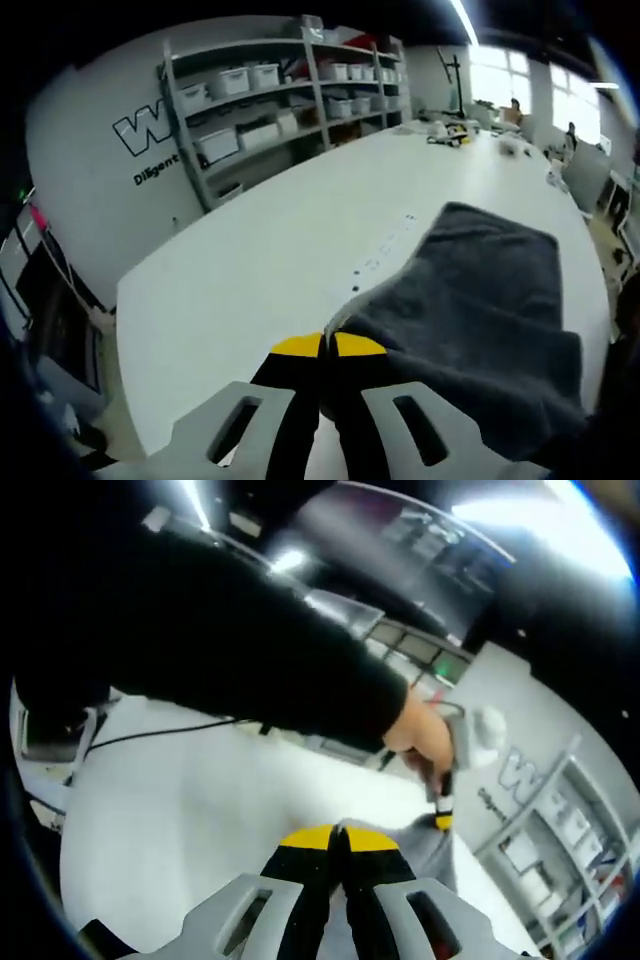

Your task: Open the folded towel by lifting each exposed corner and separating the folded layers until the towel lies flat within the target outline without major curled edges

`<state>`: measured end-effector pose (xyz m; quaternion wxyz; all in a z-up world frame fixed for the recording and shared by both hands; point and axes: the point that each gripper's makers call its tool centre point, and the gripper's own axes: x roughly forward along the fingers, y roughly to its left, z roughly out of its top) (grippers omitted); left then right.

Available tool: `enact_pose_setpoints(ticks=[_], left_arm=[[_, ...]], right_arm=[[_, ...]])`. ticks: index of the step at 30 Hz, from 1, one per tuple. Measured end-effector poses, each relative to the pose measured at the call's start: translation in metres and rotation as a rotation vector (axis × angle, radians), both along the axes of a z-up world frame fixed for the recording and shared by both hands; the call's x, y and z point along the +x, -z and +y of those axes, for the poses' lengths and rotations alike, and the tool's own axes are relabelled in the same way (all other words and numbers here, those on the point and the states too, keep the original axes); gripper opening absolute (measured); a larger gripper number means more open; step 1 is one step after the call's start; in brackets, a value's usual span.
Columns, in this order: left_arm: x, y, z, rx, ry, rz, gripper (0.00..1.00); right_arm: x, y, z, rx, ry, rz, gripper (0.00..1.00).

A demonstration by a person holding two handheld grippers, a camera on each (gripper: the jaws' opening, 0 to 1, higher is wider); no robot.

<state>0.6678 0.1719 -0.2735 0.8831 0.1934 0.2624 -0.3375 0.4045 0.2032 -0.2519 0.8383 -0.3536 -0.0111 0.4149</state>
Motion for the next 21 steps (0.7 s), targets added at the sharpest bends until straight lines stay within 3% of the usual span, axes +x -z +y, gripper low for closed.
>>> enact_pose_setpoints(ticks=[10,15,21], left_arm=[[0.004,0.002,0.029,0.062,-0.018,-0.008,0.01],[0.014,-0.002,0.048,0.055,-0.038,-0.009,0.01],[0.014,0.0,0.061,0.062,-0.048,-0.01,0.01]], right_arm=[[0.005,0.008,0.024,-0.031,-0.027,0.003,0.0],[0.004,0.011,0.033,-0.041,-0.047,0.01,0.0],[0.001,0.017,0.046,-0.055,-0.068,0.012,0.0]])
